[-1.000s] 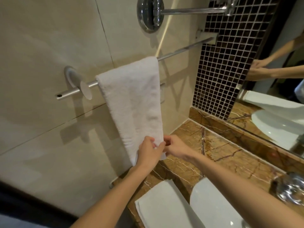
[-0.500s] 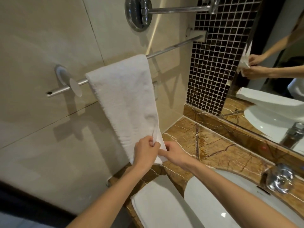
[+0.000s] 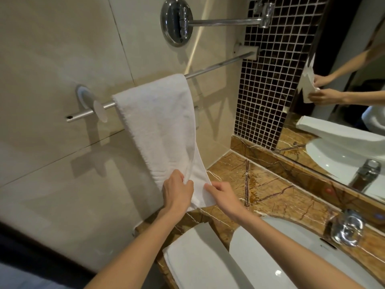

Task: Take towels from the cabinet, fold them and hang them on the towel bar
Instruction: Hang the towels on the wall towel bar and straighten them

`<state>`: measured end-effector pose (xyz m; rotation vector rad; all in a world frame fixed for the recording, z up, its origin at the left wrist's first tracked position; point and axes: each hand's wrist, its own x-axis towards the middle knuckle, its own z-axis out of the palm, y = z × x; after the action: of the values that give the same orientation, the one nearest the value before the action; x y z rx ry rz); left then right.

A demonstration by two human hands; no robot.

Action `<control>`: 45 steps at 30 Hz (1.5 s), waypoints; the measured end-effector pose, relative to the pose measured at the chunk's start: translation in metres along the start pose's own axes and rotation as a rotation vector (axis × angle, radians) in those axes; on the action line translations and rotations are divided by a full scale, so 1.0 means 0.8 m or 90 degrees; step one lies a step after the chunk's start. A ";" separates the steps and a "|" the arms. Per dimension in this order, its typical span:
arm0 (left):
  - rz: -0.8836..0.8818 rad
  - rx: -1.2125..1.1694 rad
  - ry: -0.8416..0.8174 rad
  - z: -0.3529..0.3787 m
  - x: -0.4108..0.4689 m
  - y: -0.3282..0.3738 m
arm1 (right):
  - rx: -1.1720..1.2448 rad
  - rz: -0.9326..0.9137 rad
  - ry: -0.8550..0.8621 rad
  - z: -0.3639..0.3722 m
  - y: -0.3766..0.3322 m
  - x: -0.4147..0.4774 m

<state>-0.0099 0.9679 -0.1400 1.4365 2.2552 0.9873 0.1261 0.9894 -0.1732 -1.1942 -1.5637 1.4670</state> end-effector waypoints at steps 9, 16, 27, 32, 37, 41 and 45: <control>-0.063 -0.053 -0.054 0.018 -0.002 0.009 | 0.056 -0.049 -0.047 0.012 -0.001 -0.024; -0.084 -0.132 -0.142 0.013 0.001 0.002 | 0.027 -0.059 -0.028 0.012 0.000 -0.021; -0.062 -0.280 -0.081 -0.005 -0.038 -0.048 | 0.006 0.012 0.101 0.013 0.008 0.001; -0.141 -0.220 0.048 -0.008 -0.066 -0.087 | 0.053 0.047 0.108 0.008 0.016 0.008; -0.204 -0.255 -0.021 -0.003 -0.054 -0.113 | 0.064 0.072 0.109 0.012 0.010 0.010; -0.204 -0.298 -0.027 -0.005 -0.044 -0.109 | 0.053 0.069 0.104 0.014 -0.001 0.006; -0.206 -0.298 -0.003 0.002 -0.049 -0.116 | 0.052 0.064 0.114 0.013 0.001 -0.003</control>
<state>-0.0539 0.9094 -0.2090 0.8473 1.9844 1.2801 0.1176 0.9837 -0.1752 -1.3333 -1.3285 1.4294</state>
